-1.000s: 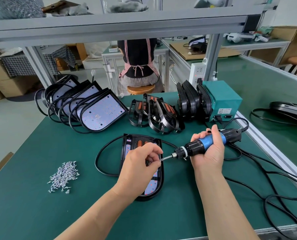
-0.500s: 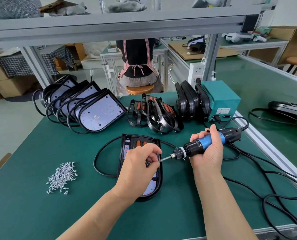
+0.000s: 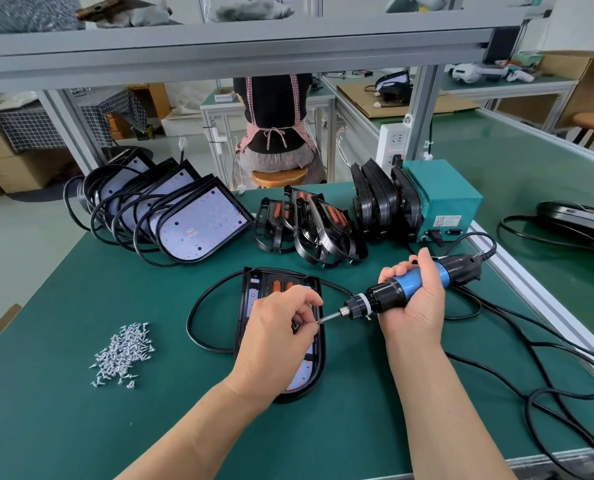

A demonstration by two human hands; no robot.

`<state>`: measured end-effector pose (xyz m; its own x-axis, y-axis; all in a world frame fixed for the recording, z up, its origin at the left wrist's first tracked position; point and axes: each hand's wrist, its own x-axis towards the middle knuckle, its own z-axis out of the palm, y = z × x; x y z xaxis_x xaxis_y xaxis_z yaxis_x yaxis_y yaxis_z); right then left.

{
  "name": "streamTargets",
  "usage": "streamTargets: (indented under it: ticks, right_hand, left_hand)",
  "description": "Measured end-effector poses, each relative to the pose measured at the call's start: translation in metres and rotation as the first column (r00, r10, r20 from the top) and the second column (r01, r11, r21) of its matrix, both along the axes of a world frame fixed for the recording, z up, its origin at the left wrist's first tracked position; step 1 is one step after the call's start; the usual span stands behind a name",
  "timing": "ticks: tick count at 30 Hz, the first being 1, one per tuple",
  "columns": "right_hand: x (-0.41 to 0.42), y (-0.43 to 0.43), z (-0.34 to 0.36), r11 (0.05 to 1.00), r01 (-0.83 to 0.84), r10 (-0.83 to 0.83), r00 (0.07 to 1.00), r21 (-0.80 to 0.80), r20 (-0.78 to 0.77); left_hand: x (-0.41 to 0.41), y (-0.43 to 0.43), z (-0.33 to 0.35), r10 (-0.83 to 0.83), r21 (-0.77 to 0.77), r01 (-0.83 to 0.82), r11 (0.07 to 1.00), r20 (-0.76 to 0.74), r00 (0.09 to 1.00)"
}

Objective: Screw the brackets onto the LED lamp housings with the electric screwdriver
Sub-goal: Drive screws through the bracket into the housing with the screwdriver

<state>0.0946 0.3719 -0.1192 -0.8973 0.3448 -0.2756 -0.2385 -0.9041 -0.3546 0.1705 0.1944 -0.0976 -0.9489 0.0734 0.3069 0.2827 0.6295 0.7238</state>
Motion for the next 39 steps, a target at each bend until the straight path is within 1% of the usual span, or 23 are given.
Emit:
streamTargets:
  ticks: [5, 8, 10, 13, 17, 20, 23, 28, 30, 32, 33, 35, 36, 37, 38, 39]
  right_hand:
    - [0.000, 0.001, -0.001, 1.000, 0.005, -0.005, 1.000, 0.000, 0.015]
    - [0.000, 0.001, -0.002, 1.000, 0.008, -0.007, 1.000, -0.021, 0.025]
    - [0.000, 0.000, -0.002, 0.999, 0.004, -0.003, 0.999, -0.036, 0.032]
    - [-0.001, 0.000, -0.002, 1.000, -0.003, 0.004, 0.999, -0.022, 0.034]
    - [-0.002, -0.004, -0.001, 1.000, -0.006, 0.005, 0.999, 0.017, 0.048]
    - [0.000, -0.006, 0.001, 0.999, 0.004, -0.006, 0.999, 0.049, 0.041]
    - [0.003, -0.008, 0.002, 0.996, 0.020, -0.023, 0.999, 0.087, 0.041]
    - [0.005, -0.010, 0.009, 0.984, 0.046, -0.053, 0.998, 0.172, 0.032]
    - [0.005, -0.011, 0.014, 0.978, 0.062, -0.067, 0.998, 0.201, 0.018]
    - [0.005, -0.009, 0.019, 0.974, 0.076, -0.078, 0.997, 0.212, 0.000]
    - [0.005, -0.008, 0.022, 0.973, 0.078, -0.077, 0.997, 0.217, -0.012]
    - [0.005, -0.007, 0.029, 0.964, 0.084, -0.076, 0.996, 0.253, -0.044]
    - [0.006, -0.008, 0.032, 0.954, 0.094, -0.079, 0.995, 0.283, -0.062]
    - [0.008, -0.009, 0.034, 0.943, 0.103, -0.081, 0.993, 0.316, -0.082]
    - [0.011, -0.012, 0.037, 0.931, 0.108, -0.077, 0.992, 0.349, -0.100]
    - [0.014, -0.015, 0.040, 0.919, 0.108, -0.070, 0.991, 0.380, -0.115]
  left_hand:
    - [0.002, 0.003, -0.001, 0.003, 0.033, -0.003, 0.999, -0.011, 1.000]
    - [0.002, 0.004, -0.003, 0.020, 0.068, -0.020, 0.998, -0.005, 1.000]
    - [0.001, 0.003, -0.005, 0.033, 0.065, -0.032, 0.997, -0.008, 0.999]
    - [0.000, 0.004, -0.009, 0.041, -0.011, -0.042, 0.999, -0.043, 0.998]
    - [0.001, 0.006, -0.014, 0.057, -0.153, -0.085, 0.985, -0.185, 0.981]
    - [0.002, 0.005, -0.017, 0.028, -0.205, -0.084, 0.975, -0.261, 0.965]
    - [0.003, 0.003, -0.018, 0.025, -0.218, -0.088, 0.972, -0.277, 0.960]
    - [0.005, -0.004, -0.014, 0.012, -0.262, -0.078, 0.962, -0.244, 0.970]
    - [0.008, -0.008, -0.010, 0.023, -0.248, -0.076, 0.966, -0.209, 0.978]
    - [0.009, -0.014, -0.003, 0.061, -0.175, -0.090, 0.980, -0.167, 0.984]
    - [0.008, -0.019, 0.001, 0.107, -0.132, -0.129, 0.983, -0.164, 0.981]
    - [-0.001, -0.034, 0.005, 0.265, -0.059, -0.277, 0.959, -0.153, 0.952]
    - [-0.007, -0.043, 0.005, 0.340, -0.036, -0.343, 0.939, -0.077, 0.937]
    - [-0.013, -0.051, 0.004, 0.385, -0.030, -0.384, 0.923, 0.054, 0.921]
    - [-0.019, -0.057, 0.002, 0.392, -0.034, -0.393, 0.919, 0.206, 0.897]
    - [-0.023, -0.060, -0.001, 0.362, -0.023, -0.378, 0.926, 0.346, 0.865]
